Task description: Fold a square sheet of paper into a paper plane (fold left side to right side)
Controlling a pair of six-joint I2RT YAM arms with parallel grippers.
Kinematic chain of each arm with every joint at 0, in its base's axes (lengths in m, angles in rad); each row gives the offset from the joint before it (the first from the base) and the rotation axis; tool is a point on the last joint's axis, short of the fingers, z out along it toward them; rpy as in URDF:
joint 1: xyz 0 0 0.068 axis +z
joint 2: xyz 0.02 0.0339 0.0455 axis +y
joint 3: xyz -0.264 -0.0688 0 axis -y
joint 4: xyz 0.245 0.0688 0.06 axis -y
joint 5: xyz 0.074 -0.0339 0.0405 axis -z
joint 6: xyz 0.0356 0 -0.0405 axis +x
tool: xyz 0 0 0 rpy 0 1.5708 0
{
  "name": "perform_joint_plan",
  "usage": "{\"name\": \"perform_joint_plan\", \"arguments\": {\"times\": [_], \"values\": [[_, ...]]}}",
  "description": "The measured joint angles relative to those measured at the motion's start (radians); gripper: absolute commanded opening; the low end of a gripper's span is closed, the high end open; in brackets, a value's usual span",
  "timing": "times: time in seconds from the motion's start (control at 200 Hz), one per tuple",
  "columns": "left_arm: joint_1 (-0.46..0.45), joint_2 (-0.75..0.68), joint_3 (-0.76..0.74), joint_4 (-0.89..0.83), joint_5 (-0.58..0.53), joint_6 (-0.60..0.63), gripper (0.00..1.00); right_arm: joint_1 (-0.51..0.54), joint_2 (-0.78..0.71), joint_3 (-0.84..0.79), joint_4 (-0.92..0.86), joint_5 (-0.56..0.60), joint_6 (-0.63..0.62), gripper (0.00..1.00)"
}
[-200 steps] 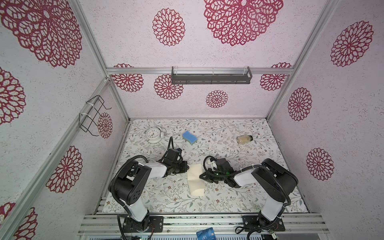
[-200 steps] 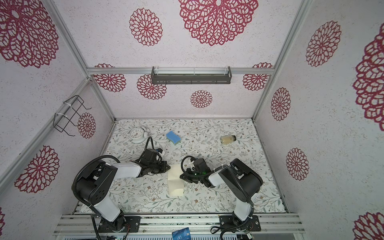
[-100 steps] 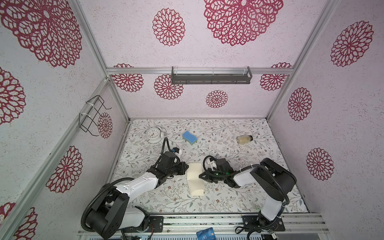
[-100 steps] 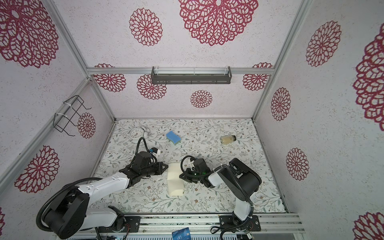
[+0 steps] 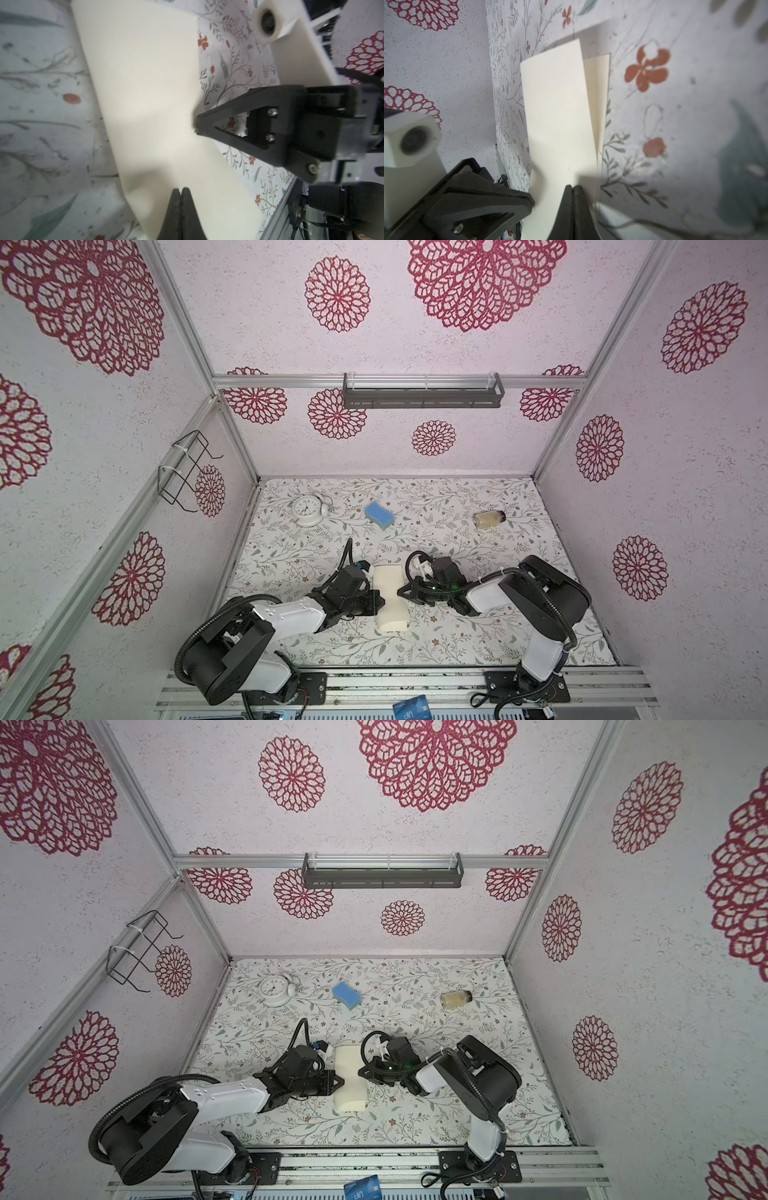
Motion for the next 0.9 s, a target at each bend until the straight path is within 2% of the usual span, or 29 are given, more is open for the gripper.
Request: {"name": "perform_joint_plan", "arguments": {"times": [0.32, 0.675, 0.901], "values": [[0.022, -0.045, -0.097, 0.069, -0.016, -0.009, 0.00, 0.000, 0.000, 0.001, -0.001, 0.000, 0.000, 0.00], [0.037, -0.313, -0.088, -0.082, -0.034, -0.026, 0.00, 0.000, 0.000, 0.001, -0.001, 0.000, 0.000, 0.00], [-0.018, -0.275, -0.076, -0.060, -0.031, -0.051, 0.00, 0.000, 0.002, 0.001, 0.000, -0.001, 0.000, 0.00]]}}
